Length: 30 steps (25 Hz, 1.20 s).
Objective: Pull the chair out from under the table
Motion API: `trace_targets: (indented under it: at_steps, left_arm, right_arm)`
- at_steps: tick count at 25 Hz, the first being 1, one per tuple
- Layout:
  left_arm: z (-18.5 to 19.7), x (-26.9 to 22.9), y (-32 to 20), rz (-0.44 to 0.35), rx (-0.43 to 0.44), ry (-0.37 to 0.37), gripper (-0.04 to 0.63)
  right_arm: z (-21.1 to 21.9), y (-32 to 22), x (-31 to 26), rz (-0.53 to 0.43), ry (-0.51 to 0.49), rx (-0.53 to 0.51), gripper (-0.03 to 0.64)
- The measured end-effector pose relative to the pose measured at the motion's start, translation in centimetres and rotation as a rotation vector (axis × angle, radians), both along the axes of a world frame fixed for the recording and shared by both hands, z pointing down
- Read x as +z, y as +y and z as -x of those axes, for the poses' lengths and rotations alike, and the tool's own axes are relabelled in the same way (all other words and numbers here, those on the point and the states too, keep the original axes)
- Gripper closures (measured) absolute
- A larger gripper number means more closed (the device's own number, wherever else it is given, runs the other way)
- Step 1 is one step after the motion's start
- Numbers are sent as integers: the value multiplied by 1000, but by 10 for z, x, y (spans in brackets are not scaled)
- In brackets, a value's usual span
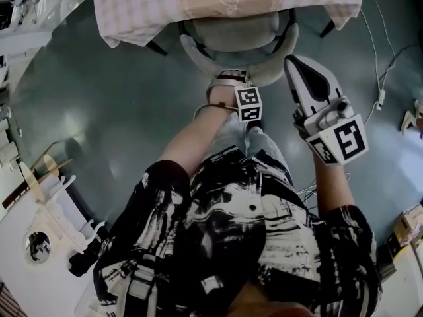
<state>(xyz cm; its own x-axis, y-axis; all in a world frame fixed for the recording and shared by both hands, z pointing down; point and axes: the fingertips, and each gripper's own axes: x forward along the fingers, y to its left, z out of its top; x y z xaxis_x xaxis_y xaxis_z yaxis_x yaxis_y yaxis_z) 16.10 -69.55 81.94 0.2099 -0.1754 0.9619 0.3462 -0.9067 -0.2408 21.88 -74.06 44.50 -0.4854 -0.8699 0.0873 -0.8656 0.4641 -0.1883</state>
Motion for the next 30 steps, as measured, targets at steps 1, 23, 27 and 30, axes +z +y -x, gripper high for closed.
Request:
trace_targets:
  at_steps: [1,23,27,30]
  left_arm:
    - [2,2,6,2,1,0,551]
    - [21,-4,162,-6,-37,-24,549]
    - [23,-11,180,1,-35,-18,549]
    - [29,-1,203,2,-20,-19,549]
  right_arm:
    - [2,5,1,-2,-1,-9,618]
    - [15,156,-23,-38,-5,-183,620]
    - [18,163,-33,-40,-9,-184,618]
    - [24,181,-22,-37,-12,-179,618]
